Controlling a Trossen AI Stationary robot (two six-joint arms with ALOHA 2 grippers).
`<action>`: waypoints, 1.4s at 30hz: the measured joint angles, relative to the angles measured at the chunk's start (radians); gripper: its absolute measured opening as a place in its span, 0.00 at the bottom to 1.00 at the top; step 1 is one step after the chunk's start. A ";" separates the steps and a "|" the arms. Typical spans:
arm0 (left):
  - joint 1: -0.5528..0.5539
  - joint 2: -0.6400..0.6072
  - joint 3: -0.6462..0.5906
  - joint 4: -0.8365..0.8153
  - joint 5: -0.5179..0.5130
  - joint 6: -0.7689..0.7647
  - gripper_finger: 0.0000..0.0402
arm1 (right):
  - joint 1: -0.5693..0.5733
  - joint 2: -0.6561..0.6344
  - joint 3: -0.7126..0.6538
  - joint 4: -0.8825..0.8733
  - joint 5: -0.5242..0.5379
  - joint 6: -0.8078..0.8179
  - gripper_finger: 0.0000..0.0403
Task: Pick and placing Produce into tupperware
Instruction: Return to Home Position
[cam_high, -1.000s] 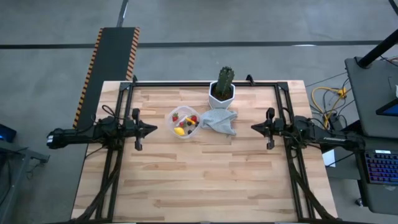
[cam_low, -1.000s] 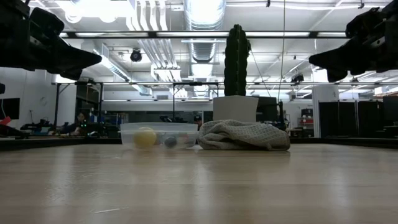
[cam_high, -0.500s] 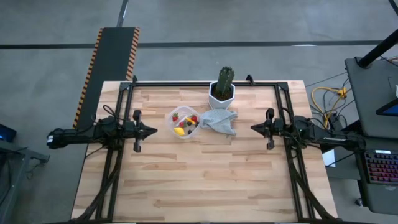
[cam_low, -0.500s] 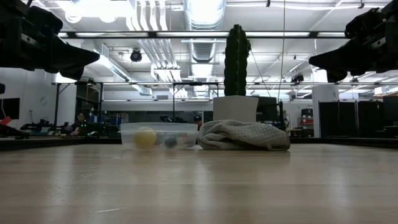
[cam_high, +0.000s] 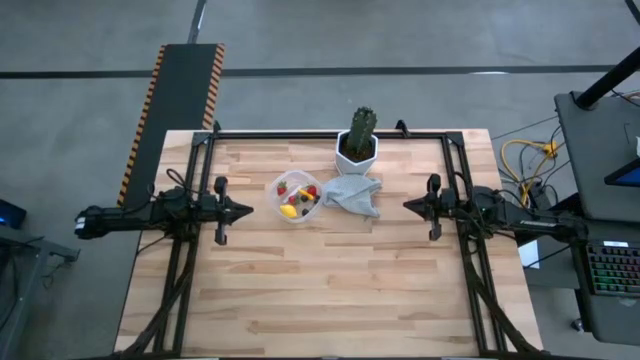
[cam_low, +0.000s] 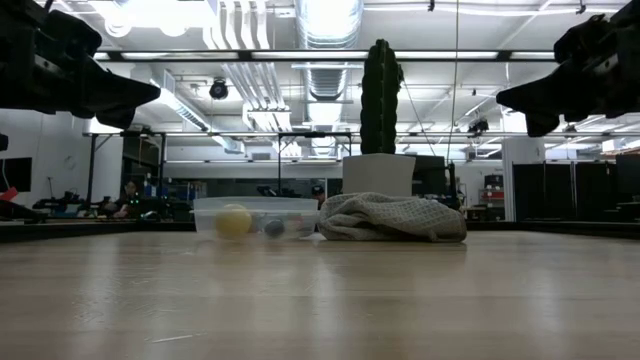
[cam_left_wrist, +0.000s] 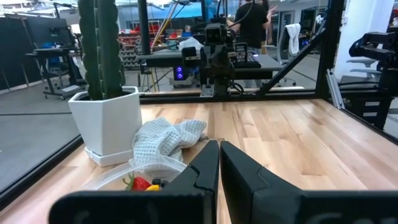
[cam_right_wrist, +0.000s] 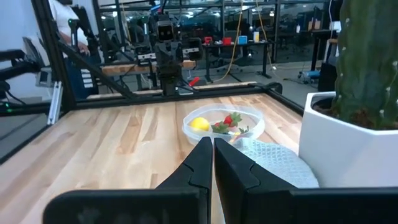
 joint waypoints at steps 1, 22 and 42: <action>0.000 0.000 0.000 0.000 0.000 0.000 0.00 | 0.000 0.000 0.000 0.000 0.000 0.008 0.02; 0.000 -0.001 0.000 0.000 0.000 0.000 0.00 | 0.000 0.000 0.000 0.000 0.000 -0.005 0.02; 0.000 0.000 0.000 0.000 0.000 0.000 0.00 | 0.000 0.000 0.001 0.000 0.000 0.003 0.02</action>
